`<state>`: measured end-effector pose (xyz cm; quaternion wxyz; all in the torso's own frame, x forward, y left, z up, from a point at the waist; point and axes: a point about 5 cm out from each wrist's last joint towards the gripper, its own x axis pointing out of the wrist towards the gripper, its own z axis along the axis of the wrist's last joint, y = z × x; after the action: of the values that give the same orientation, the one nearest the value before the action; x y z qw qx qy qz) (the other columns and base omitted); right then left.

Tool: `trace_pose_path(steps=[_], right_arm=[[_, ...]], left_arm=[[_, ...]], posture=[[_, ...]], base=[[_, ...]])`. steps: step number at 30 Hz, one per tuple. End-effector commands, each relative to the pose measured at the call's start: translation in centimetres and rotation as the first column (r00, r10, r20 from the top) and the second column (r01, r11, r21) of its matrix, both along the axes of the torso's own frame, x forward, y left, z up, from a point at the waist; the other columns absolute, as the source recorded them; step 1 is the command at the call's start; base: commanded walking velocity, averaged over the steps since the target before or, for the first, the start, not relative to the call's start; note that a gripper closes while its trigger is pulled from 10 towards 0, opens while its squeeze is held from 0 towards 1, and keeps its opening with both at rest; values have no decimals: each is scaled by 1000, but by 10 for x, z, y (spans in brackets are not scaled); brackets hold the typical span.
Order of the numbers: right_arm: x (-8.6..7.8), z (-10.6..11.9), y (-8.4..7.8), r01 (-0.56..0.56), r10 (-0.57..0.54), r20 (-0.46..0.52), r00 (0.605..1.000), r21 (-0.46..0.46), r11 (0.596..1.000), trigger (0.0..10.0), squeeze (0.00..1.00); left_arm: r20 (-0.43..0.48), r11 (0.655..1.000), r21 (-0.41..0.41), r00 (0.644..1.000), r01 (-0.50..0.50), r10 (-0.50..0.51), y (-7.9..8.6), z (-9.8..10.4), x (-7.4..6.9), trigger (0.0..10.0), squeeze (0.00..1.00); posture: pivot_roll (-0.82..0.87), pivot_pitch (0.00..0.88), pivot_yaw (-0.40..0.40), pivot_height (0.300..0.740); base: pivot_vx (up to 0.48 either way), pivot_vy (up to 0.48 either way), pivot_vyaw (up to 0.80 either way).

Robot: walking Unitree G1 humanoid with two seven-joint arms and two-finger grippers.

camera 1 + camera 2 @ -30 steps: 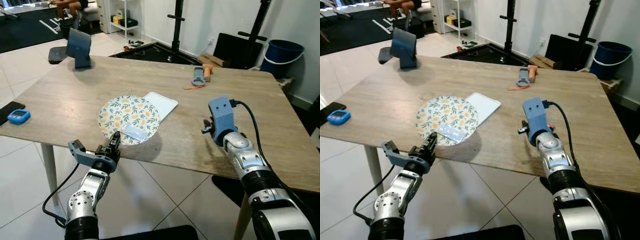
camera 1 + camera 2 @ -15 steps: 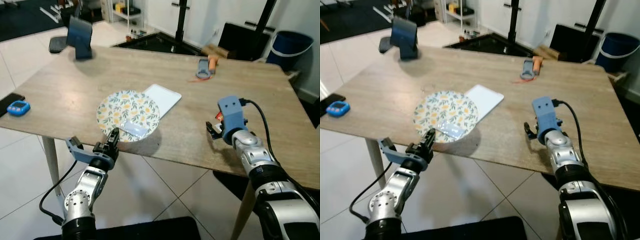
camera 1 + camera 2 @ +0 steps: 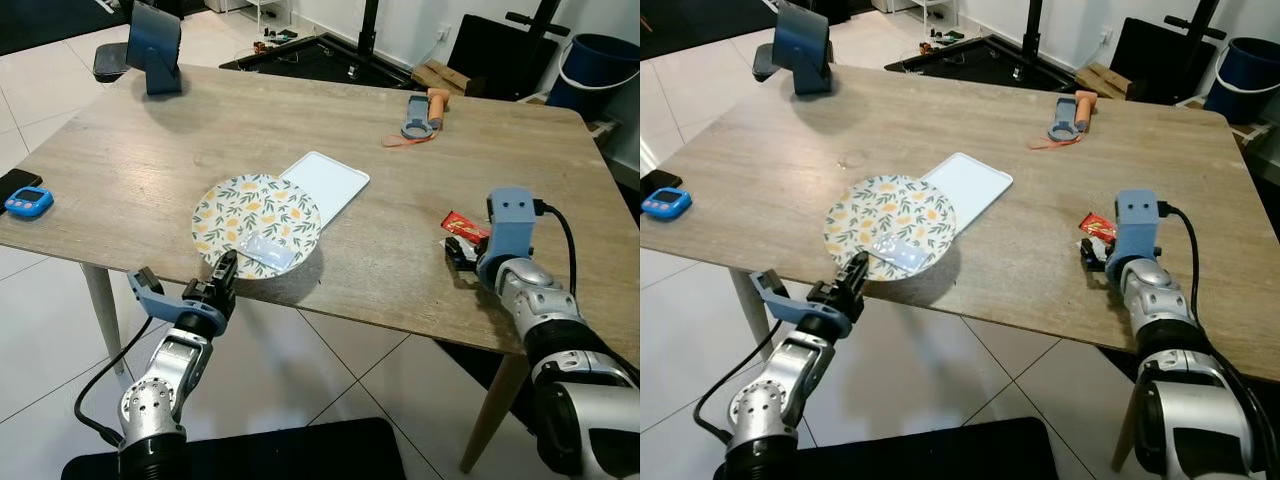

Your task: Restocking fridge

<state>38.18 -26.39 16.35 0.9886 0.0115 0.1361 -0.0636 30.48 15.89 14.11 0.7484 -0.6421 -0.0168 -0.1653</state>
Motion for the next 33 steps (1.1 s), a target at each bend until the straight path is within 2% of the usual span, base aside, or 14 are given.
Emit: trace_pose_path(steps=[1, 2, 5, 9, 12, 18, 22, 26, 27, 33], right_arm=[[-7, -18, -5, 2, 2, -99, 995, 42, 999, 10000, 0], [-7, -18, -5, 2, 2, -99, 995, 42, 999, 10000, 0], [-12, -24, -2, -70, 91, -147, 985, 140, 988, 10000, 0], [-13, -24, -3, -85, 110, -148, 983, 164, 983, 10000, 0], [-17, -18, -14, -115, 145, -141, 979, 198, 973, 10000, 0], [-21, -12, -22, -167, 197, -135, 971, 208, 964, 10000, 0], [-27, -15, -28, -215, 239, -175, 955, 143, 966, 10000, 0], [-29, -20, -27, -250, 266, -210, 941, 100, 963, 10000, 0], [-31, -26, -26, -272, 274, -248, 929, 42, 961, 10000, 0], [-35, -36, -22, -302, 277, -306, 911, -38, 952, 10000, 0]], left_arm=[[-11, 1000, -14, 1000, -2, 2, 1, -3, -5, 10000, 0], [-11, 1000, -14, 1000, -2, 2, 1, -3, -5, 10000, 0], [-14, 1000, -19, 1000, 4, -4, 0, -4, -5, 10000, 0], [-15, 1000, -20, 1000, 5, -5, -1, -4, -5, 10000, 0], [-10, 1000, -26, 1000, 8, -8, -1, -3, -2, 10000, 0], [-2, 999, -29, 1000, 12, -13, -3, -1, 1, 10000, 0], [3, 999, -34, 1000, 14, -14, -4, -1, 2, 10000, 0], [6, 999, -36, 1000, 16, -16, -5, 0, 2, 10000, 0], [7, 999, -37, 1000, 16, -16, -5, 0, 3, 10000, 0], [9, 999, -38, 1000, 18, -17, -6, 0, 3, 10000, 0]], posture=[[0, 209, 26, 740], [0, 209, 26, 740], [-4, 201, 24, 740], [-6, 197, 24, 740], [-13, 182, 24, 740], [-18, 174, 23, 740], [-22, 168, 22, 740], [-23, 166, 22, 740], [-25, 164, 22, 740], [-24, 163, 24, 740]], base=[[0, 0, 0], [0, 0, 0], [0, 0, 0], [0, 0, 0], [0, 0, 0], [0, 0, 0], [0, 0, 0], [0, 0, 0], [0, 0, 0], [0, 0, 0]])
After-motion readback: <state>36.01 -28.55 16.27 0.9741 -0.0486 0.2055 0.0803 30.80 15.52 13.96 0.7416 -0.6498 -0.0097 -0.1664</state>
